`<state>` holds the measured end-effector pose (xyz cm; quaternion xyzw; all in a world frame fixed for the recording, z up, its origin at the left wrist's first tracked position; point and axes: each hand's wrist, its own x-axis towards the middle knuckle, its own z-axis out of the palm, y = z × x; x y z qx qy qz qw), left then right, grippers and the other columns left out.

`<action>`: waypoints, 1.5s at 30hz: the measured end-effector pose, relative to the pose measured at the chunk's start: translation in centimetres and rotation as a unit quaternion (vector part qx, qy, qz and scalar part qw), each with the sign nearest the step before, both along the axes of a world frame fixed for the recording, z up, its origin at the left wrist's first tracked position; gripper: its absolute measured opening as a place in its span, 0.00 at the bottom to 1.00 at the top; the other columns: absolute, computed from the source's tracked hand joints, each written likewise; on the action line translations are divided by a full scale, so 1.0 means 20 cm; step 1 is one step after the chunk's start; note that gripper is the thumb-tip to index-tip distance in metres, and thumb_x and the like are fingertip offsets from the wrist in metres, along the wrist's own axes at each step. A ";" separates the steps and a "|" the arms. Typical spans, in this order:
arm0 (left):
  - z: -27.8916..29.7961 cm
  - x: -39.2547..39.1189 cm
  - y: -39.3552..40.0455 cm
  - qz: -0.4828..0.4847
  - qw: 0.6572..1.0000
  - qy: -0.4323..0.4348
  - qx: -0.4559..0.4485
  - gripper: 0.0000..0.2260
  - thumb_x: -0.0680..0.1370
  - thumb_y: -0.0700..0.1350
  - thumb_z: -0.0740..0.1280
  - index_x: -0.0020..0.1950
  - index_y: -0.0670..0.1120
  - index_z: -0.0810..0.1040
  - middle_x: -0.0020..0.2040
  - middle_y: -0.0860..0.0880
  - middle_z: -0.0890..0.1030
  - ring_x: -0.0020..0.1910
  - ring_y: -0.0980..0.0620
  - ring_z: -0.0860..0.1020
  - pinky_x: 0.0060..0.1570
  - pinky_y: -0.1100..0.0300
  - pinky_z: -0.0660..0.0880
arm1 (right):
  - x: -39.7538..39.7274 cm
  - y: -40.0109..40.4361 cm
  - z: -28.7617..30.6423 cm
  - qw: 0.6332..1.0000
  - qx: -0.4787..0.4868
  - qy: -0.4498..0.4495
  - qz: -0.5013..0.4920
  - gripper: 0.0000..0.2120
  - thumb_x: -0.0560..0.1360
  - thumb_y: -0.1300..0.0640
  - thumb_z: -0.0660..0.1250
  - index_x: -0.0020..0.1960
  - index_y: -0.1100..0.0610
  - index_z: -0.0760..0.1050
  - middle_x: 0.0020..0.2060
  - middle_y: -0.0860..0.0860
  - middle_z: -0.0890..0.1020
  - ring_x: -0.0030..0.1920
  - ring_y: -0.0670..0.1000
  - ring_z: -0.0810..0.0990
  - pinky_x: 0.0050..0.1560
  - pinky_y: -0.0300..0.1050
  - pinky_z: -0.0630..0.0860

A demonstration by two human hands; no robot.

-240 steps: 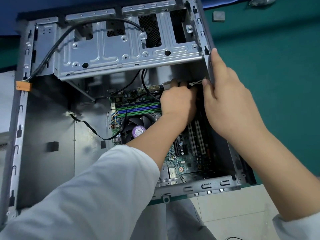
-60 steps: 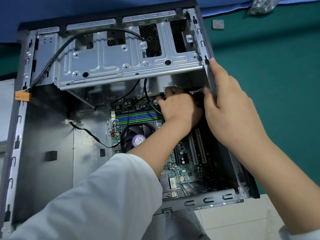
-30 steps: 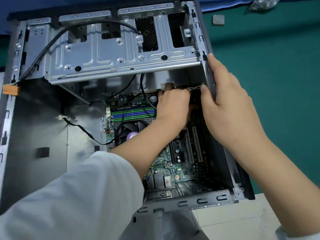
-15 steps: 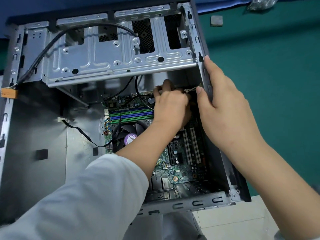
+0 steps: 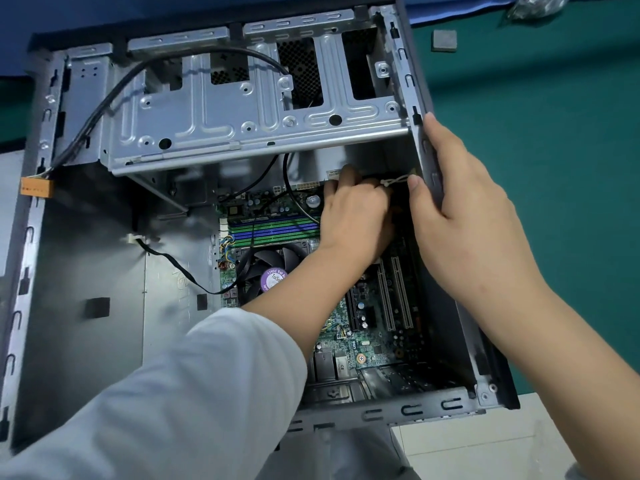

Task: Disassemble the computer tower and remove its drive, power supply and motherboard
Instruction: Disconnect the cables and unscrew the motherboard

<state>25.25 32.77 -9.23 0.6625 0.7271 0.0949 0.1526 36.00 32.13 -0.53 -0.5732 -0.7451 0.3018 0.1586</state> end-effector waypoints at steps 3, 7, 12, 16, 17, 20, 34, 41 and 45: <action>0.00 -0.01 0.01 0.007 1.000 -0.005 -0.029 0.08 0.75 0.45 0.62 0.49 0.45 0.78 0.48 0.46 0.81 0.62 0.41 0.67 0.62 0.48 0.62 | 0.00 0.00 0.00 1.000 0.002 0.003 -0.002 0.26 0.80 0.54 0.57 0.75 0.44 0.54 0.67 0.51 0.70 0.62 0.59 0.72 0.58 0.53 0.68; 0.02 -0.01 0.01 0.010 0.999 -0.026 -0.023 0.09 0.76 0.45 0.61 0.48 0.43 0.79 0.46 0.43 0.81 0.61 0.41 0.67 0.58 0.49 0.67 | 0.00 0.00 0.00 1.000 0.001 0.002 -0.005 0.26 0.80 0.53 0.57 0.75 0.43 0.54 0.67 0.50 0.70 0.61 0.59 0.72 0.57 0.53 0.68; 0.01 0.00 0.00 -0.006 1.000 0.006 0.001 0.07 0.75 0.42 0.62 0.48 0.43 0.79 0.45 0.45 0.80 0.61 0.40 0.68 0.62 0.49 0.63 | 0.00 0.00 0.00 1.000 0.000 0.009 -0.009 0.26 0.79 0.54 0.57 0.75 0.43 0.54 0.67 0.50 0.71 0.61 0.59 0.72 0.57 0.53 0.68; 0.01 0.00 0.00 -0.016 1.000 0.012 -0.012 0.07 0.75 0.43 0.62 0.50 0.45 0.78 0.45 0.47 0.80 0.62 0.41 0.67 0.63 0.48 0.62 | 0.00 0.00 0.00 1.000 -0.002 0.011 -0.011 0.26 0.79 0.54 0.57 0.75 0.43 0.55 0.67 0.49 0.71 0.61 0.57 0.72 0.57 0.51 0.67; 0.01 0.00 0.01 -0.005 1.000 0.002 -0.014 0.07 0.75 0.44 0.63 0.49 0.46 0.79 0.45 0.47 0.80 0.62 0.41 0.67 0.63 0.48 0.62 | 0.00 0.00 0.00 1.000 -0.002 0.014 -0.012 0.26 0.79 0.54 0.57 0.75 0.43 0.55 0.67 0.49 0.70 0.62 0.56 0.71 0.57 0.51 0.67; 0.02 0.00 0.02 0.023 0.999 -0.019 -0.029 0.07 0.76 0.46 0.63 0.48 0.47 0.78 0.44 0.47 0.80 0.63 0.42 0.66 0.64 0.46 0.60 | 0.00 0.00 0.00 1.000 -0.003 0.020 -0.016 0.26 0.80 0.54 0.57 0.75 0.42 0.55 0.67 0.48 0.71 0.62 0.54 0.71 0.58 0.50 0.67; 0.01 0.00 0.02 0.013 1.000 0.002 -0.020 0.06 0.74 0.45 0.64 0.48 0.47 0.78 0.45 0.47 0.80 0.62 0.41 0.67 0.61 0.46 0.63 | 0.00 0.00 0.01 1.000 -0.004 0.006 -0.011 0.26 0.79 0.54 0.57 0.75 0.43 0.54 0.67 0.49 0.70 0.61 0.59 0.72 0.57 0.53 0.67; 0.03 0.00 0.01 -0.009 1.000 0.001 0.001 0.04 0.72 0.42 0.64 0.43 0.44 0.77 0.41 0.44 0.79 0.60 0.39 0.67 0.61 0.48 0.63 | 0.00 0.00 0.00 1.000 -0.002 0.005 -0.008 0.26 0.79 0.54 0.56 0.75 0.43 0.54 0.67 0.49 0.70 0.61 0.59 0.72 0.56 0.53 0.68; 0.04 0.00 0.00 -0.003 1.000 -0.005 -0.002 0.08 0.74 0.46 0.62 0.45 0.43 0.78 0.42 0.44 0.80 0.59 0.39 0.68 0.60 0.47 0.62 | 0.00 0.00 -0.01 1.000 0.001 0.003 -0.008 0.26 0.79 0.54 0.56 0.75 0.43 0.54 0.67 0.49 0.70 0.61 0.59 0.72 0.55 0.52 0.67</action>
